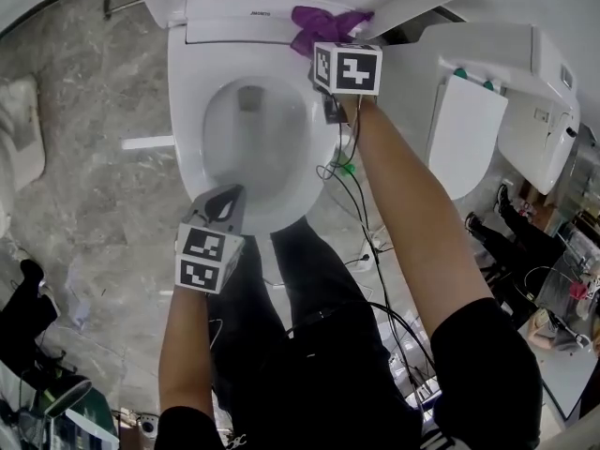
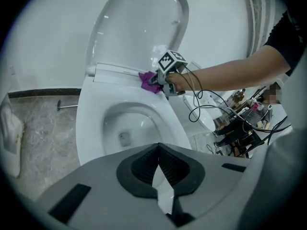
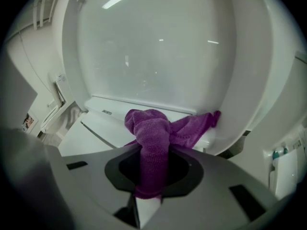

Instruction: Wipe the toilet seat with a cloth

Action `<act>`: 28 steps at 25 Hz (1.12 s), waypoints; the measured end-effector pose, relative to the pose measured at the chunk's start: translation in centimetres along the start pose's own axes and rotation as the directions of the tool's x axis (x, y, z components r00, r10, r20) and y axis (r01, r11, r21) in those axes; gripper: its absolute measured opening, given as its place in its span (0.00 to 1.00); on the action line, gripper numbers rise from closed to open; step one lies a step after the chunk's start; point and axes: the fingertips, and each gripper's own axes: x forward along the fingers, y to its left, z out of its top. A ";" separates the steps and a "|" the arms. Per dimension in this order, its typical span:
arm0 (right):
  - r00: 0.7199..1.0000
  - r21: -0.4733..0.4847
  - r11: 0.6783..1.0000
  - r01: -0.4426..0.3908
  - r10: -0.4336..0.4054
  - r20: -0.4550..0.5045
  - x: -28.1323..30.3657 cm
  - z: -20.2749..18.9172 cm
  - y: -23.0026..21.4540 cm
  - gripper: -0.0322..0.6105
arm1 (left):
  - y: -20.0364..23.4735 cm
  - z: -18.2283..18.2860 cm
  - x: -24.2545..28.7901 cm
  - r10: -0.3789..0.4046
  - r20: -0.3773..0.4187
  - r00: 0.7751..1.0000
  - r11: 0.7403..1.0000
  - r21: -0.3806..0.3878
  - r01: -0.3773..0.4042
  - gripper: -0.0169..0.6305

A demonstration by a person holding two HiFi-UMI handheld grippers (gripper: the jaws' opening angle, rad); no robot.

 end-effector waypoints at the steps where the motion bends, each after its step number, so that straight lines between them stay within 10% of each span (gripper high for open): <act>1: 1.000 0.009 1.000 0.002 -0.002 0.001 -0.2 -0.1 -0.6 0.18 | -0.2 0.1 0.3 -0.001 -0.004 1.000 1.000 0.004 0.001 0.03; 28: 1.000 -0.059 0.998 -0.010 0.012 0.021 -3.4 -5.6 -3.7 0.18 | -4.9 2.0 3.6 -0.013 -0.017 1.000 1.000 0.028 0.013 0.03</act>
